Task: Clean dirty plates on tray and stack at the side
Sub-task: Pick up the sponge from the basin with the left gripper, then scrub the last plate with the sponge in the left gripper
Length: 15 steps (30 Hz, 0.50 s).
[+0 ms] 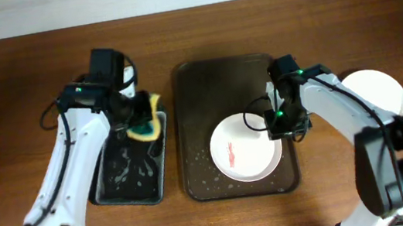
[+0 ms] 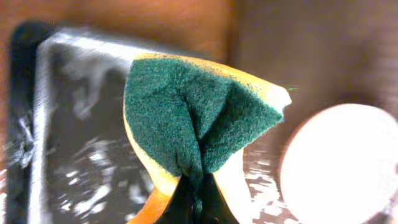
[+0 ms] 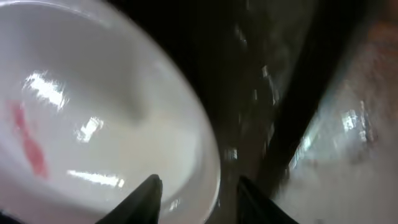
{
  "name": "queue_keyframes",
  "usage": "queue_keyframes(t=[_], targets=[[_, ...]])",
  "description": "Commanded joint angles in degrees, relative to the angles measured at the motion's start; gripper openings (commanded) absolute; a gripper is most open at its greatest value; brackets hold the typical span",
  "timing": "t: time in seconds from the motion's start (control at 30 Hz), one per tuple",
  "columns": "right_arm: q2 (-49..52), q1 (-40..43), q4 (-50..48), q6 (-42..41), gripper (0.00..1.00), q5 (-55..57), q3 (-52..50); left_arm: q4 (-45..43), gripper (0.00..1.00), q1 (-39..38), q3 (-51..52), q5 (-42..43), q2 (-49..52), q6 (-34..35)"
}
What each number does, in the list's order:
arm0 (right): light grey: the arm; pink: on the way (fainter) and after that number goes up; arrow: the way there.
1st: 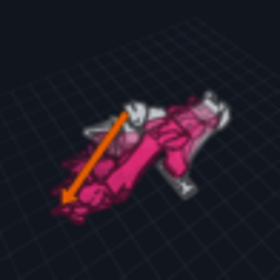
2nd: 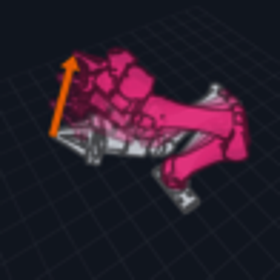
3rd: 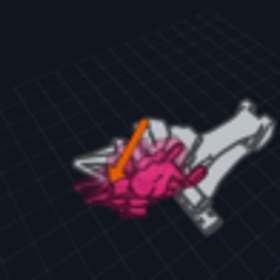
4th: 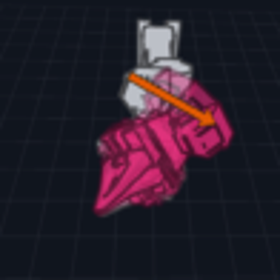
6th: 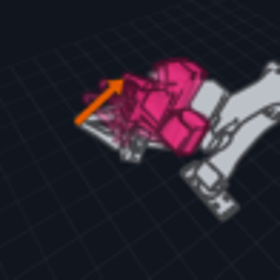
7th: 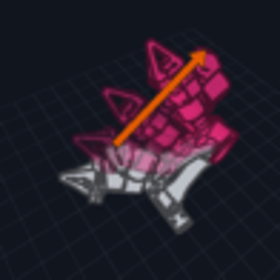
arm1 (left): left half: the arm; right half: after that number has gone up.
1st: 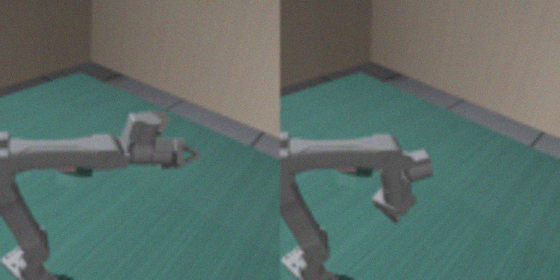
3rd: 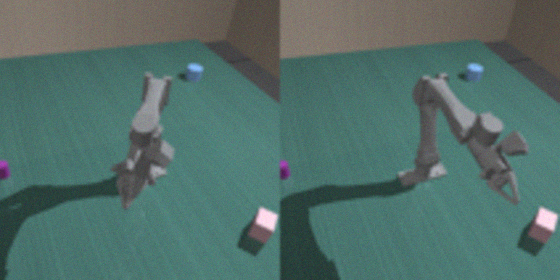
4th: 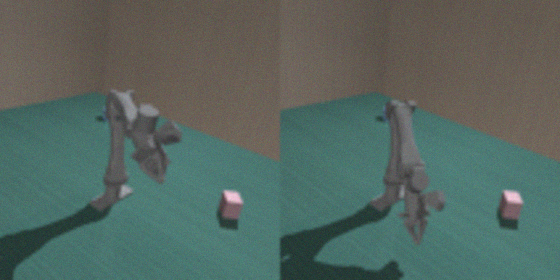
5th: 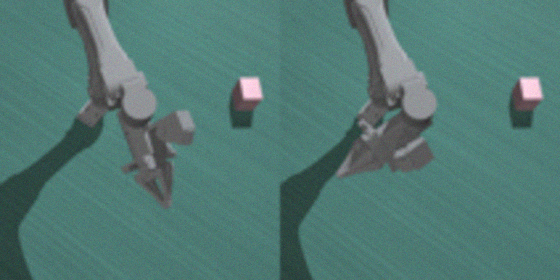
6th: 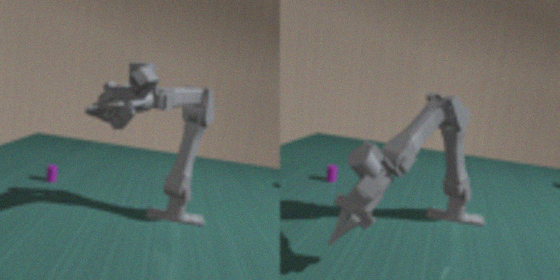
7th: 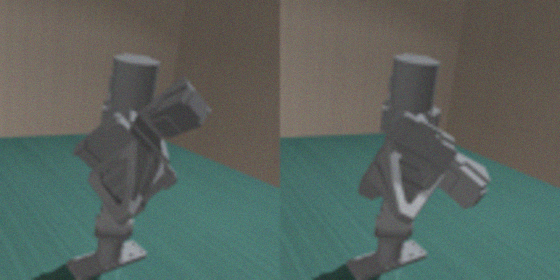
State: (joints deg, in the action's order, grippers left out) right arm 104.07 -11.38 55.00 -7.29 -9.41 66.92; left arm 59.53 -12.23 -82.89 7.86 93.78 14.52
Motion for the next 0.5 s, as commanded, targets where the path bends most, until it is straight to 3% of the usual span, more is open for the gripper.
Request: queue_keyframes(t=[0.0, 0.03, 0.07, 0.1, 0.23, 0.43, 0.47], targets=[[3.5, 0.3, -2.9, -3.7, 0.33, 1.9, 0.4, 0.2, 0.0, -6.3, -0.6, 5.7, -1.5, 1.1], [4.7, 0.3, -4.4, -4.8, 0.3, 3.0, 0.4, -0.3, 0.0, -8.4, -0.6, 5.7, -1.1, 1.3], [5.2, 0.3, -5.0, -5.2, 0.14, 3.0, 0.3, -1.0, 0.0, -10.4, -0.5, 5.7, -0.1, 2.7], [5.2, 0.3, -5.2, -5.5, 0.04, 3.0, 0.3, -1.9, 0.0, -12.6, -0.5, 5.7, 1.4, 4.5], [5.2, 0.3, -5.4, -8.2, 0.04, 4.1, 0.3, -7.5, 0.0, -21.0, -0.5, 5.7, 11.1, 10.6], [5.2, 0.3, -5.3, -6.5, 0.04, 4.1, 0.3, -16.3, 0.0, -26.1, -0.5, 6.4, 24.4, 15.2], [5.2, 0.3, -5.0, -6.5, 0.04, 4.1, 0.3, -17.9, 0.0, -26.9, -0.5, 9.6, 26.4, 16.3]])
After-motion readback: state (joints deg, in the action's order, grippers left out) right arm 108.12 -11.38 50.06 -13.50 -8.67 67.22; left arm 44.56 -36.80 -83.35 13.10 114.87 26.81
